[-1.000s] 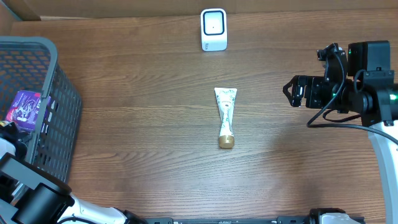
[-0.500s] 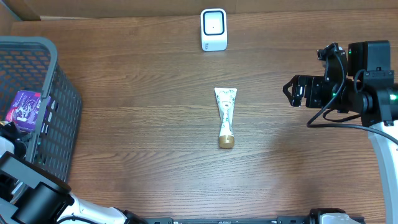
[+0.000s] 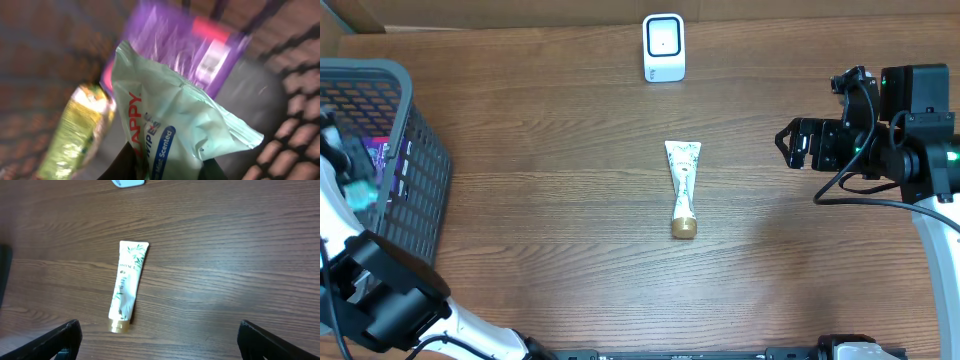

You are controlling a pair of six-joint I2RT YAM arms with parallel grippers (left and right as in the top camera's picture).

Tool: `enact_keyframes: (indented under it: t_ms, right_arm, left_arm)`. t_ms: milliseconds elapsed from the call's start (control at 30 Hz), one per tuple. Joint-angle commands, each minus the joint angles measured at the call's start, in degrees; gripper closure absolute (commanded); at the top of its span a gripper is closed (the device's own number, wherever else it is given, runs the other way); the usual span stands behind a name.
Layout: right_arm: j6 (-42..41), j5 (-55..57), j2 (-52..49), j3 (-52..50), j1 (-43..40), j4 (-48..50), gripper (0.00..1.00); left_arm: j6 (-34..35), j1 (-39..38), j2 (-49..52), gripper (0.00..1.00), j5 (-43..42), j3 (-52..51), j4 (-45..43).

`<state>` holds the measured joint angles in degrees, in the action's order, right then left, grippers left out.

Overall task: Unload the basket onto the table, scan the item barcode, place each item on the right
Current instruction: 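Place the green wipes pack left of the Pantene tube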

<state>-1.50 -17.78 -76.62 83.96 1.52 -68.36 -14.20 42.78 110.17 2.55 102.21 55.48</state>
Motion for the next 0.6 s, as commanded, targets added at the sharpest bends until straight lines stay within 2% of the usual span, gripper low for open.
enact_keyframes:
  t_ms: [0, 167, 333, 433, 567]
  right_arm:
    - [0.0, -0.3, 0.0, 1.6, -0.2, 0.3, 0.0]
    - [0.0, -0.3, 0.0, 1.6, -0.2, 0.3, 0.0]
    - [0.0, -0.3, 0.0, 1.6, -0.2, 0.3, 0.0]
    - [0.0, -0.3, 0.0, 1.6, -0.2, 0.0, 0.0]
    - [0.0, -0.3, 0.0, 1.6, -0.2, -0.1, 0.0]
  left_arm:
    - [6.1, -0.9, -0.5, 0.96, -0.6, 11.0, 3.9]
    - [11.0, -2.5, -0.6, 0.96, -2.6, 24.4, 12.1]
    - [11.4, -8.0, -1.7, 0.96, -18.9, 35.6, 21.0]
    - [15.9, -13.6, -2.6, 0.96, -24.1, 37.0, 25.2]
    - [18.2, -23.3, -2.3, 0.96, -23.4, 34.9, 29.6]
